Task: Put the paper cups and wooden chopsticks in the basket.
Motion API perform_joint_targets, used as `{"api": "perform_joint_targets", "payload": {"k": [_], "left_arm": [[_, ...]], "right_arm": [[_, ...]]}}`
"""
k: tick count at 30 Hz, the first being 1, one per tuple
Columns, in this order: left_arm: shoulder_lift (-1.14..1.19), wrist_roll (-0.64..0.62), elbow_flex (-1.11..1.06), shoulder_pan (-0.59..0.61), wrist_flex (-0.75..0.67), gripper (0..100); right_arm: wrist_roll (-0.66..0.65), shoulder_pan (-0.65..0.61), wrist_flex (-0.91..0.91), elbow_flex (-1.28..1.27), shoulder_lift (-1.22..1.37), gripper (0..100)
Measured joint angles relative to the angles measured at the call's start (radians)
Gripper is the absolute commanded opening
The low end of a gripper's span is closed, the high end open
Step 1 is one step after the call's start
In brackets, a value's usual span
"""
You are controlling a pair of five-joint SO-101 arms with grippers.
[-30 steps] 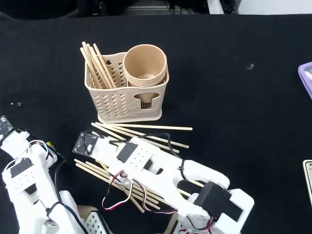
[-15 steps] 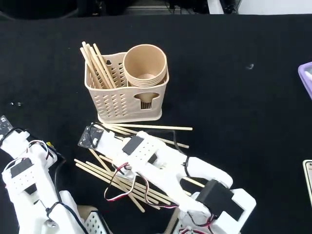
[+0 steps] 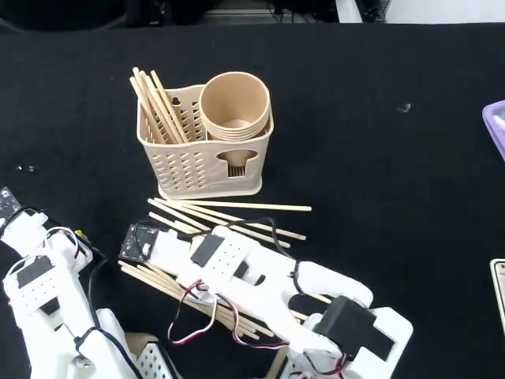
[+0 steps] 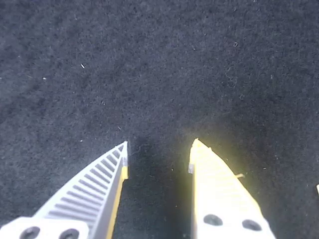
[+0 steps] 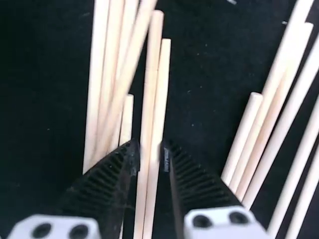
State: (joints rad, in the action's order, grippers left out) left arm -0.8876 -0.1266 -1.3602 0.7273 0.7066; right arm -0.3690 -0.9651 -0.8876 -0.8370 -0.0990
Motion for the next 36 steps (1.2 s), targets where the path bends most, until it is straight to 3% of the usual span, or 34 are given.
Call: {"api": "perform_joint_targets", "payload": {"k": [9,17,26,36], "left_arm": [[0.000,0.000,0.000,0.000,0.000,21],[0.000,0.000,0.000,0.000,0.000,21],[0.000,0.000,0.000,0.000,0.000,21],[0.000,0.000,0.000,0.000,0.000,21]], "right_arm": [[-0.012,0.087,0.011,-0.046,-0.029,15.8],[-0.060,0.110,0.014,-0.058,-0.041,1.8],[-0.149,0.164,-0.058,-0.055,-0.049,1.1],[-0.138,0.180,-0.311,0.055,-0.410,1.1]]}}
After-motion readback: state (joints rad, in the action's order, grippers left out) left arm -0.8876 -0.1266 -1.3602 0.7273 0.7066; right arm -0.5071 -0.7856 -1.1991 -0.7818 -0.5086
